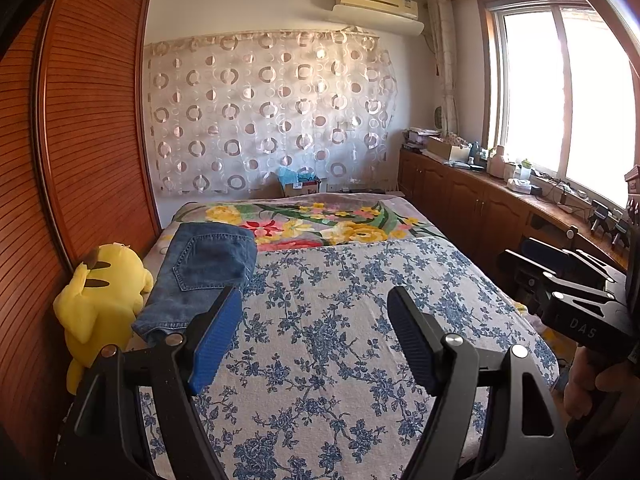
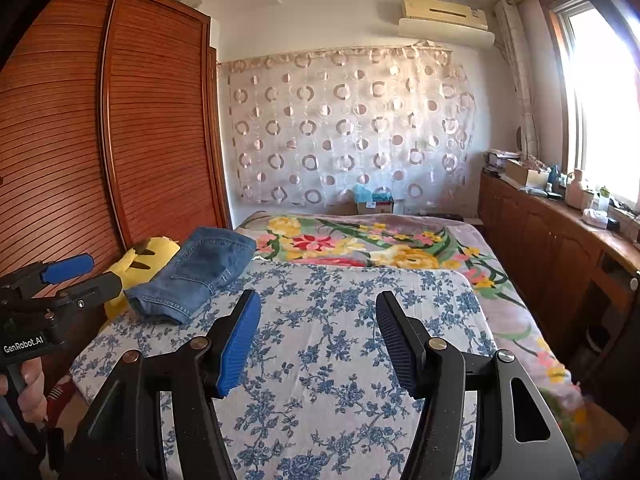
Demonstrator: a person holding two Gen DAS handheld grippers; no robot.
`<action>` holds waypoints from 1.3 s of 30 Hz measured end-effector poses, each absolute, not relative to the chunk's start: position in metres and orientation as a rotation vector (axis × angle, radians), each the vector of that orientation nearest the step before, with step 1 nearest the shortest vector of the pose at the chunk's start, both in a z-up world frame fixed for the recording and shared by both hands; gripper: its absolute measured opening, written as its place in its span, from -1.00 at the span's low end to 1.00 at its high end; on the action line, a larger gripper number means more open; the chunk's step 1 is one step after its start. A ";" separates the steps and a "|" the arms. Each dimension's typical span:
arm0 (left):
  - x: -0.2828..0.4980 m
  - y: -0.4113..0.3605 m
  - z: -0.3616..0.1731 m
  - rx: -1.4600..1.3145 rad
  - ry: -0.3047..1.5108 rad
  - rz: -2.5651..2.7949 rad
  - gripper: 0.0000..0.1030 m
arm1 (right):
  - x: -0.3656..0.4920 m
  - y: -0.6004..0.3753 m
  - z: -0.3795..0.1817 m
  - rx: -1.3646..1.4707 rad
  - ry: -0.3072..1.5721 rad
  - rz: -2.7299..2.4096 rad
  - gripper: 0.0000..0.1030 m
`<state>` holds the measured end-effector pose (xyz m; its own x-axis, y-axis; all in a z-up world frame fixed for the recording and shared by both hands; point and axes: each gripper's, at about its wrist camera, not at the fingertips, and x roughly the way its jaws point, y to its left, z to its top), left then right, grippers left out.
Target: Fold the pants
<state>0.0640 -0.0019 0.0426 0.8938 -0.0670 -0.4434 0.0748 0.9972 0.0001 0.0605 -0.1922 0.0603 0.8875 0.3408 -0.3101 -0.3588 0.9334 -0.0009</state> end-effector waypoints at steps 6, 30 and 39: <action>0.064 -0.001 0.043 0.018 0.458 -0.074 0.48 | 0.059 -0.192 0.060 -0.058 0.310 0.364 0.20; 0.062 0.001 0.043 0.014 0.455 -0.076 0.48 | 0.060 -0.191 0.061 -0.055 0.306 0.367 0.20; 0.062 0.002 0.043 0.012 0.454 -0.075 0.48 | 0.060 -0.192 0.061 -0.055 0.305 0.367 0.20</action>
<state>0.0617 0.0020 0.0429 0.8959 -0.0693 -0.4389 0.0746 0.9972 -0.0053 0.0597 -0.1919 0.0607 0.8884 0.3447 -0.3031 -0.3613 0.9324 0.0015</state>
